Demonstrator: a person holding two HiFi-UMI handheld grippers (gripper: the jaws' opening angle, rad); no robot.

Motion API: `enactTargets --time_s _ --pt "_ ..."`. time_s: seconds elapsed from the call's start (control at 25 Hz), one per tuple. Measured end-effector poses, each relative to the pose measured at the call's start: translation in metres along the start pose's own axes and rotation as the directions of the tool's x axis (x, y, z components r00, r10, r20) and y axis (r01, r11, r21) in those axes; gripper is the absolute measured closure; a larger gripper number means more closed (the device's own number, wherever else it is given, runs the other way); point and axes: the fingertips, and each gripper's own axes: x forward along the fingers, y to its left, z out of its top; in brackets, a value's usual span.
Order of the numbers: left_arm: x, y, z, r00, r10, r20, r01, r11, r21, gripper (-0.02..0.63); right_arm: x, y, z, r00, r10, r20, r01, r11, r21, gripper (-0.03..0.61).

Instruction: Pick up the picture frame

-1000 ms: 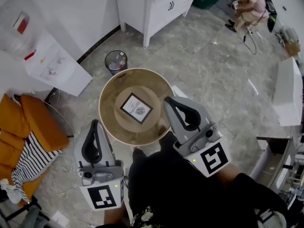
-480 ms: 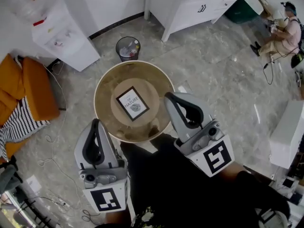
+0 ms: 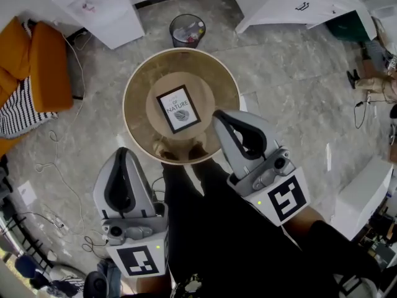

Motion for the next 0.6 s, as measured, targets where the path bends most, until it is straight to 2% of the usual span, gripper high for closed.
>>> enactTargets --time_s 0.16,0.32,0.48,0.6 --pt "0.009 0.017 -0.038 0.999 0.010 -0.038 -0.010 1.000 0.003 0.600 0.022 0.000 -0.032 1.000 0.017 -0.015 -0.016 0.998 0.067 0.581" --pt "0.032 0.016 -0.077 0.996 -0.013 -0.085 0.009 0.999 -0.044 0.600 0.042 -0.015 -0.073 0.999 -0.012 -0.042 0.016 0.993 0.115 0.581" --pt "0.049 0.008 -0.125 0.988 -0.068 -0.140 0.060 0.996 -0.060 0.600 0.048 -0.022 -0.124 0.990 -0.036 -0.135 0.054 0.990 0.127 0.580" --pt "0.063 0.011 -0.167 0.983 -0.075 -0.168 0.065 0.996 -0.066 0.601 0.058 -0.033 -0.165 0.980 -0.034 -0.194 0.060 0.990 0.129 0.580"
